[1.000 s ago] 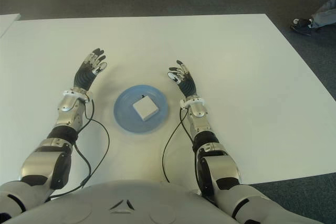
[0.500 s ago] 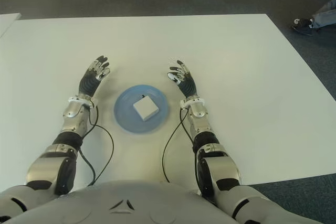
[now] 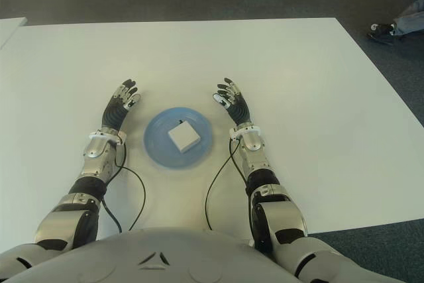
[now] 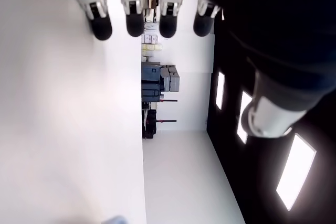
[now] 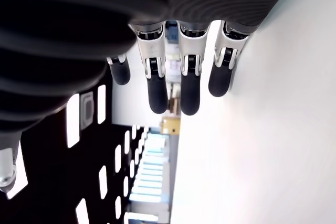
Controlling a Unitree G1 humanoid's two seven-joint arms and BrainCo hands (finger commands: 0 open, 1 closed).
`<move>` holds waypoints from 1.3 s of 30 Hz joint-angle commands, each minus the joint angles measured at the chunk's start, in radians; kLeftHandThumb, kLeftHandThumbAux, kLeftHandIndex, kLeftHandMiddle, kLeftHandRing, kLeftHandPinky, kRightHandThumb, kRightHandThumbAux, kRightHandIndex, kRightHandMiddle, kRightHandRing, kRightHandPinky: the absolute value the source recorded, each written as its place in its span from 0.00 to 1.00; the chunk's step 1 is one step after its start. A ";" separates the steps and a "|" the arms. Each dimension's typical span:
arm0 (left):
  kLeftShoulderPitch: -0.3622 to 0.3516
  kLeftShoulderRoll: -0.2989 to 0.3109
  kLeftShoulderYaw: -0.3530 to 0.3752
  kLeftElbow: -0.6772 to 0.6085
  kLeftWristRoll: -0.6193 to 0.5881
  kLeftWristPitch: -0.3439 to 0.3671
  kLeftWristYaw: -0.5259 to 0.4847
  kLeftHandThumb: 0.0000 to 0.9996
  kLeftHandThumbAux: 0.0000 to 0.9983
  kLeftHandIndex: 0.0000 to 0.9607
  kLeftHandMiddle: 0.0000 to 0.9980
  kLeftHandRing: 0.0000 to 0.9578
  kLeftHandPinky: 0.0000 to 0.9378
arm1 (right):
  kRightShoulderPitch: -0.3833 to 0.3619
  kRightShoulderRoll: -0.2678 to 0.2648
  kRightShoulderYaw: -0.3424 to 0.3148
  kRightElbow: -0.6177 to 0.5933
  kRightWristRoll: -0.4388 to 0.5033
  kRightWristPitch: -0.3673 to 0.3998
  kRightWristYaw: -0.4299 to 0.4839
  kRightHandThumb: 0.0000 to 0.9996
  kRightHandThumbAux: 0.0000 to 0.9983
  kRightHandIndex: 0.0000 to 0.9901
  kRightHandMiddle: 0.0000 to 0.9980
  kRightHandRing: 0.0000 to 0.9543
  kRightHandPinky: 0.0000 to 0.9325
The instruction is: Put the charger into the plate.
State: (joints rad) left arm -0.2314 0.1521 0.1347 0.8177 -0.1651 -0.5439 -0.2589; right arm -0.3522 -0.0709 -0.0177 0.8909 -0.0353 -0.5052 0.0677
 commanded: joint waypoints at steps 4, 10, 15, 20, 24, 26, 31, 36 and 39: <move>0.086 -0.020 -0.029 -0.052 0.035 0.047 -0.004 0.00 0.55 0.00 0.00 0.00 0.00 | 0.089 -0.011 0.001 0.035 -0.008 0.092 -0.003 0.00 0.47 0.09 0.21 0.20 0.12; 0.155 -0.043 -0.053 -0.149 0.058 0.073 0.024 0.00 0.54 0.00 0.00 0.00 0.00 | 0.103 -0.014 -0.003 0.015 -0.001 0.096 0.004 0.00 0.47 0.10 0.20 0.20 0.13; 0.195 -0.066 -0.054 -0.224 0.074 0.101 0.069 0.00 0.55 0.00 0.00 0.00 0.00 | 0.116 -0.018 -0.005 -0.008 0.001 0.100 0.005 0.00 0.48 0.09 0.19 0.19 0.14; 0.216 -0.075 -0.056 -0.286 0.089 0.113 0.094 0.00 0.58 0.00 0.00 0.00 0.00 | 0.126 -0.020 -0.007 -0.024 0.003 0.107 0.005 0.00 0.48 0.09 0.19 0.19 0.14; 0.204 -0.065 -0.052 -0.297 0.094 0.127 0.098 0.00 0.59 0.00 0.00 0.00 0.00 | 0.130 -0.021 -0.010 -0.028 0.006 0.108 0.006 0.00 0.48 0.09 0.19 0.19 0.15; 0.193 -0.058 -0.047 -0.290 0.093 0.134 0.097 0.00 0.60 0.00 0.00 0.00 0.00 | 0.130 -0.021 -0.011 -0.029 0.008 0.108 0.006 0.00 0.48 0.09 0.19 0.19 0.15; 0.149 -0.043 -0.034 -0.228 0.087 0.134 0.089 0.00 0.60 0.00 0.00 0.00 0.00 | 0.132 -0.024 -0.013 -0.028 0.008 0.107 0.006 0.00 0.49 0.08 0.18 0.18 0.15; 0.110 -0.038 -0.026 -0.177 0.087 0.144 0.098 0.00 0.59 0.00 0.00 0.00 0.00 | 0.134 -0.025 -0.012 -0.036 0.008 0.110 0.010 0.00 0.49 0.08 0.18 0.18 0.16; 0.107 -0.040 -0.025 -0.174 0.085 0.149 0.100 0.00 0.59 0.00 0.00 0.00 0.00 | 0.135 -0.027 -0.011 -0.038 0.007 0.115 0.010 0.00 0.49 0.08 0.17 0.18 0.15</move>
State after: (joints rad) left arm -0.1309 0.1116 0.1086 0.6120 -0.0867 -0.4267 -0.1698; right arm -0.2868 -0.0963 -0.0261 0.8046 -0.0303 -0.4877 0.0733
